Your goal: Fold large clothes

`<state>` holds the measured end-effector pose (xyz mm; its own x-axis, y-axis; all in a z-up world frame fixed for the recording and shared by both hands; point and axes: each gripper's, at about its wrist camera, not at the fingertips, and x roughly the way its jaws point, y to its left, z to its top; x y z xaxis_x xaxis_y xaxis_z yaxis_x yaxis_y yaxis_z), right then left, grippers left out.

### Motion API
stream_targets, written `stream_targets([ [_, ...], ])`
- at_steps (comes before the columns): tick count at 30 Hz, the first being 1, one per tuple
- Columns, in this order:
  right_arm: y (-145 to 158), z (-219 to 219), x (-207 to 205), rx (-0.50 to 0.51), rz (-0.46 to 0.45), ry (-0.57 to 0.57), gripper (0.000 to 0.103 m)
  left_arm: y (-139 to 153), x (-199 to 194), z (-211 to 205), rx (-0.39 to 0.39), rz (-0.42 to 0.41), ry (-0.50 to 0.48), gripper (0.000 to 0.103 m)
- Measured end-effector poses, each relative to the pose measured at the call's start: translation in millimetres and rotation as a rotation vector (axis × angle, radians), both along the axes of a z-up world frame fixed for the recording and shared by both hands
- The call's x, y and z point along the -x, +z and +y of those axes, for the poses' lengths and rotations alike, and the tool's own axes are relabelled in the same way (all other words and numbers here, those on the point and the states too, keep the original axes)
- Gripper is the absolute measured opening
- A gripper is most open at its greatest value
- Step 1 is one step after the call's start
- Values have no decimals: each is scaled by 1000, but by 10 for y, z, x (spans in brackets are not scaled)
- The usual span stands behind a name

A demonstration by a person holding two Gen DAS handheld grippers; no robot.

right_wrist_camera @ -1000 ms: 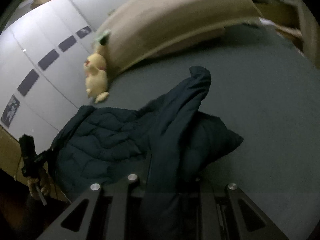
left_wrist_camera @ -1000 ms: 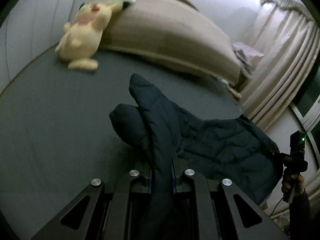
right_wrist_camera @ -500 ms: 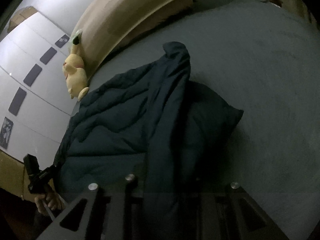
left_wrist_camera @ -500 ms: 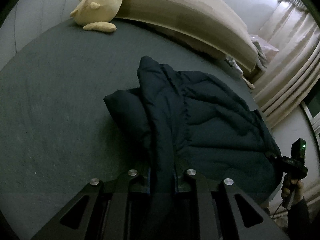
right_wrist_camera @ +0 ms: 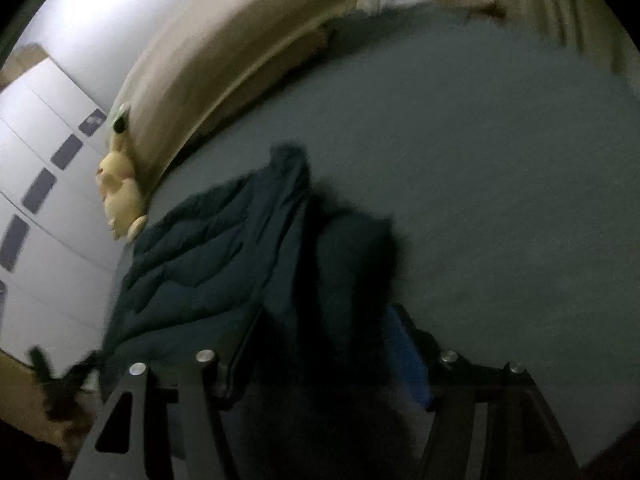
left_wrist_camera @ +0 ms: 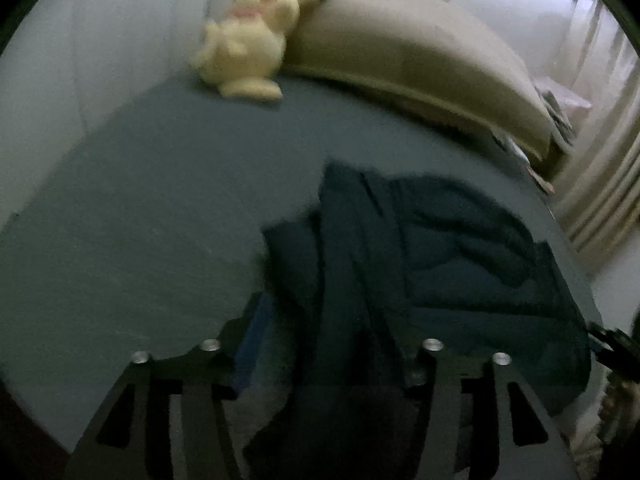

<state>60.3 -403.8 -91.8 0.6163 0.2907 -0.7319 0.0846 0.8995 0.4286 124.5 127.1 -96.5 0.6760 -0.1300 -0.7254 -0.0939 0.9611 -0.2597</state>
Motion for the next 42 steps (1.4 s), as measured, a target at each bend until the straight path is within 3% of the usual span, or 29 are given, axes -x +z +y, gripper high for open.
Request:
stream_targets([
  [4,392,154,335,114,-130,-19,76,247,270,-73,-57,-76,39,63],
  [7,522,510,491,163,-201,22,77,285,444,-206,-56,-98,56,63],
  [12,306,966,680,258,-232,95,78,73,532,-371,-85,-56,49,63],
  [17,-97,1138,653,311,-192,107,78,-149,489,-480,-105,-6,35,63],
  [23,-286,947,592,245,-177,89,78,-291,515,-534,-141,13,26,63],
  [30,-486,763,540,68,-143,59,78,-473,506,-528,-137,11,9,67],
  [33,-357,732,557,37,-119,51,78,-406,554,-509,-129,0,22,67],
  [35,-160,647,657,18,-188,25,78,-309,632,-483,-118,-47,35,67],
  [37,-100,557,676,13,-200,-4,81,-270,708,-467,-120,-77,47,71],
  [40,-331,367,530,-15,-85,-56,82,-456,627,-451,-164,8,55,73],
  [41,-475,289,463,-43,-9,-75,82,-489,619,-430,-152,19,57,73],
  [42,-506,244,465,-76,-1,-81,82,-495,631,-398,-130,20,64,73],
])
